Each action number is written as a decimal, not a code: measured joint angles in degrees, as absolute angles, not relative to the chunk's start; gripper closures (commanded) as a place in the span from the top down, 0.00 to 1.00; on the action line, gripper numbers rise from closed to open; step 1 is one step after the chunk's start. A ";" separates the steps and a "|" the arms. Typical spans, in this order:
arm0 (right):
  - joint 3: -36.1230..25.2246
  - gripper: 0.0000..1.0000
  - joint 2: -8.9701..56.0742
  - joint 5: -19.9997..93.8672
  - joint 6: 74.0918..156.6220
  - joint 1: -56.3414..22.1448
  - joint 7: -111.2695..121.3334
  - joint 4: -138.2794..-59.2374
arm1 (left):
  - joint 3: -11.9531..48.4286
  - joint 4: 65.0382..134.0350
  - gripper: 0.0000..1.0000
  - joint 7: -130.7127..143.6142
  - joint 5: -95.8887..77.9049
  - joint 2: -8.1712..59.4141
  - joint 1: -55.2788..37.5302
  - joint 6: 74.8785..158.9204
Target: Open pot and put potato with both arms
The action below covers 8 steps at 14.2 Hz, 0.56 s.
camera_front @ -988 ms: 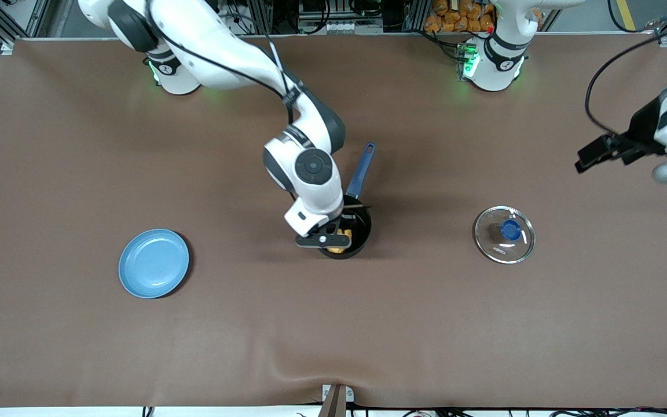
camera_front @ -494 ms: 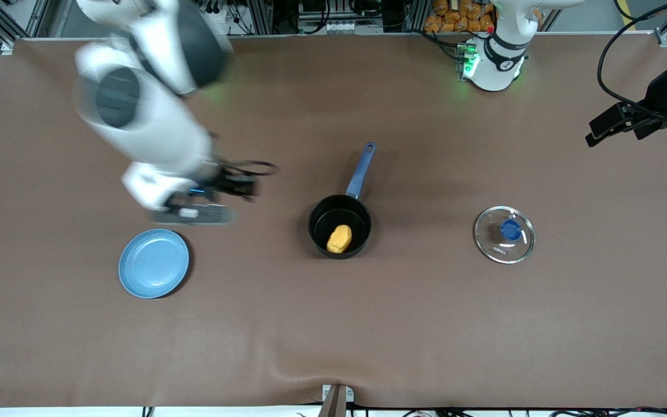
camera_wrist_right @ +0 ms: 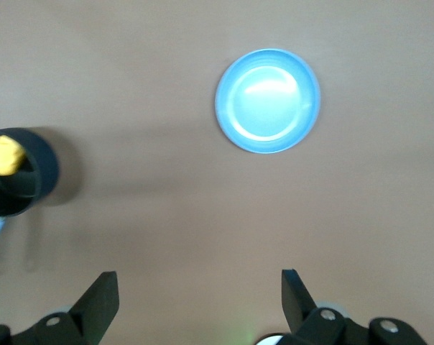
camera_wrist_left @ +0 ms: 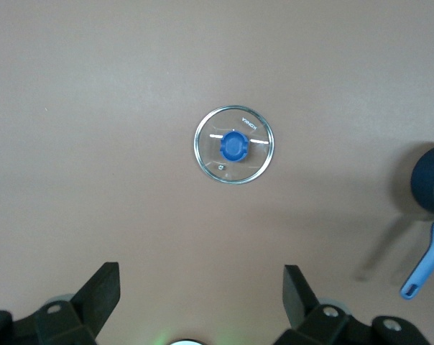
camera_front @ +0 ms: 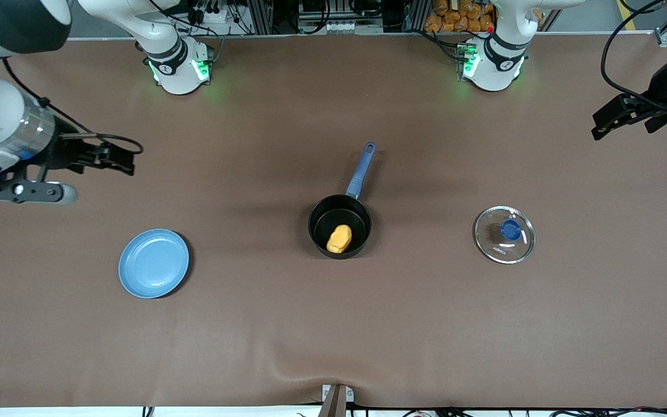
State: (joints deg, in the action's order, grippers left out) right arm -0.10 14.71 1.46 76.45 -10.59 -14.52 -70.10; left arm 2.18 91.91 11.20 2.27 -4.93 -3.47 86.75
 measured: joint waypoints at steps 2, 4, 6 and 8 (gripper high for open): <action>-0.07 1.00 14.71 1.04 76.45 -9.63 -14.29 -70.66 | 2.58 91.83 1.00 10.68 2.55 -4.92 -3.47 86.72; -0.03 1.00 14.71 1.04 76.51 -8.67 -14.15 -70.83 | 2.57 91.83 1.00 9.94 2.55 -4.91 -3.37 86.66; -0.01 1.00 14.71 1.04 76.62 -7.37 -12.42 -70.97 | 2.57 91.83 1.00 8.18 2.55 -4.87 -3.27 86.57; 0.01 1.00 14.71 1.04 76.66 -5.75 -8.88 -71.03 | 2.55 91.83 1.00 7.71 2.55 -4.81 -3.15 86.48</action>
State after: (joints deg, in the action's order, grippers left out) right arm 0.01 14.71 1.04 76.66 -5.75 -8.88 -71.03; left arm 2.55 91.83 7.71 2.55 -4.81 -3.15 86.48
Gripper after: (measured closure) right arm 0.000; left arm 0.000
